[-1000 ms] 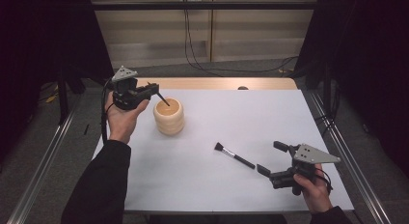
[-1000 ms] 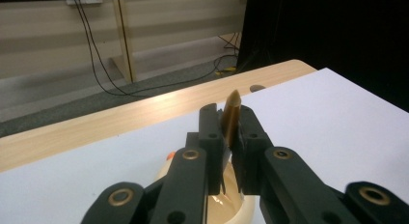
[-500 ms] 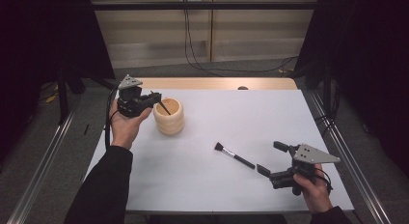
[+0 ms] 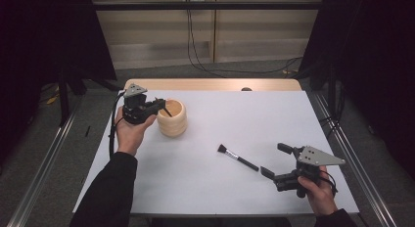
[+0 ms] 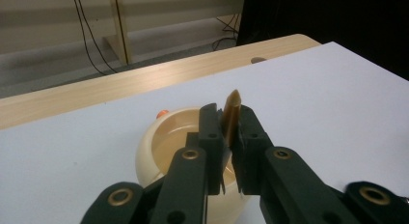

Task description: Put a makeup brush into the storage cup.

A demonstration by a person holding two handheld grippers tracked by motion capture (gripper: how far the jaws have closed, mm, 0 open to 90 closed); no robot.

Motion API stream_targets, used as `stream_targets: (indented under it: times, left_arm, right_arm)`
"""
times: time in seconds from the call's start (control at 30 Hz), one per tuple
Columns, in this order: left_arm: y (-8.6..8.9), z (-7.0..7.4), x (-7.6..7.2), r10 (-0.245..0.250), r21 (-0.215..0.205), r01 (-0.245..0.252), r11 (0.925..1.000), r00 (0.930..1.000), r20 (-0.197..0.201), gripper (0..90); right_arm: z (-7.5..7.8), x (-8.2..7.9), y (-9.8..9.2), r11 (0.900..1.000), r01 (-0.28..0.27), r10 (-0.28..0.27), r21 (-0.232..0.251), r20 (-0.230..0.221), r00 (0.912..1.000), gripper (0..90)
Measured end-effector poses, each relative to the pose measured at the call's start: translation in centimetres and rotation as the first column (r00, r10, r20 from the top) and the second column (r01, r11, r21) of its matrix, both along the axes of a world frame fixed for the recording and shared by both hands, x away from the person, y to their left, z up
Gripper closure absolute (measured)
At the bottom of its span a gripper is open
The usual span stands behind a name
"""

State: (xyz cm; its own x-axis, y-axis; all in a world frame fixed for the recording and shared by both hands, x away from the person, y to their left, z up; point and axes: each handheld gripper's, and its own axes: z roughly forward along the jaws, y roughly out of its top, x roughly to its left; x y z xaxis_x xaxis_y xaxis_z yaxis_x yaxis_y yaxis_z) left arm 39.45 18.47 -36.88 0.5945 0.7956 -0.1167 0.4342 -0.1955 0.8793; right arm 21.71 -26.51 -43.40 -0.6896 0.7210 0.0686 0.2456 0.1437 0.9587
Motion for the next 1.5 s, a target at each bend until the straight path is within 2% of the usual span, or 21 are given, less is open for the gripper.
stream_targets:
  times: [0.1,0.13,0.3,0.4,0.63,0.77,0.9,0.97,1.03,1.1,1.17,1.33,1.4,1.47,1.5]
  left_arm:
    - [0.0,-0.5,0.1,0.002,0.013,-0.001,0.9999,1.0,-0.01,84.0]
    - [-0.1,-0.6,0.1,0.001,0.003,-0.001,1.0,0.9999,-0.012,84.0]
    - [-0.1,-0.8,-0.1,-0.004,0.022,0.004,0.9998,1.0,-0.008,83.9]
    - [-0.1,-0.9,0.0,0.006,0.01,-0.006,0.9999,1.0,-0.006,83.9]
    - [-0.7,-1.7,0.0,0.015,0.021,-0.015,0.9997,0.9999,-0.007,83.9]
    - [-0.5,-1.9,0.0,0.015,0.015,-0.015,0.9998,0.9996,-0.025,83.5]
    - [-0.6,-2.1,0.1,0.023,0.032,-0.022,0.9993,0.9992,-0.032,83.0]
    - [-0.6,-2.2,0.3,0.014,0.016,-0.013,0.9998,0.9994,-0.033,82.1]
    - [-0.8,-2.2,0.2,0.019,0.034,-0.019,0.9992,0.9995,-0.024,81.6]
    - [-1.0,-2.3,0.2,0.01,0.034,-0.01,0.9994,0.9997,-0.022,80.9]
    - [-1.0,-2.2,0.1,0.019,0.033,-0.019,0.9993,0.9998,-0.006,77.9]
    - [-0.9,-2.2,-0.1,0.032,0.027,-0.032,0.9991,0.9995,0.003,70.3]
    - [-0.7,-2.1,-0.1,0.038,0.024,-0.038,0.999,0.9992,0.009,65.3]
    - [-0.7,-1.9,-0.2,0.037,0.01,-0.037,0.9993,0.9993,-0.003,57.3]
    - [-0.7,-1.8,-0.4,0.046,0.017,-0.047,0.9988,0.9989,0.009,54.0]
  right_arm:
    - [0.0,0.0,0.0,1.0,0.0,0.0,-0.001,0.0,1.0,0.0]
    - [0.0,0.0,0.0,1.0,0.0,0.0,-0.001,0.0,1.0,0.0]
    - [-0.1,0.0,0.0,1.0,-0.003,0.003,-0.005,-0.003,1.0,0.0]
    - [-0.1,0.0,0.1,1.0,-0.004,0.004,0.0,-0.005,1.0,0.0]
    - [-0.1,0.0,0.1,1.0,0.0,0.0,-0.003,-0.01,1.0,0.0]
    - [-0.1,0.1,0.0,1.0,0.001,-0.001,-0.005,-0.009,1.0,0.0]
    - [-0.1,0.1,0.0,1.0,0.009,-0.009,-0.001,-0.017,0.9998,0.0]
    - [-0.2,0.1,0.0,1.0,0.004,-0.004,-0.001,-0.013,0.9999,0.0]
    - [-0.3,0.1,-0.1,1.0,0.014,-0.014,-0.005,-0.013,0.9998,0.0]
    - [-0.3,0.1,-0.1,1.0,0.014,-0.014,0.004,-0.019,0.9997,0.0]
    - [-0.3,0.2,-0.2,1.0,0.017,-0.017,0.001,-0.018,0.9997,0.0]
    - [-0.3,0.1,-0.1,1.0,0.015,-0.015,0.004,-0.019,0.9997,0.0]
    - [-0.2,0.1,-0.1,1.0,0.018,-0.018,0.01,-0.022,0.9996,0.0]
    - [-0.3,0.1,-0.1,1.0,0.015,-0.015,0.005,-0.017,0.9997,0.0]
    - [-0.3,0.1,-0.1,1.0,0.015,-0.015,0.007,-0.018,0.9997,0.0]
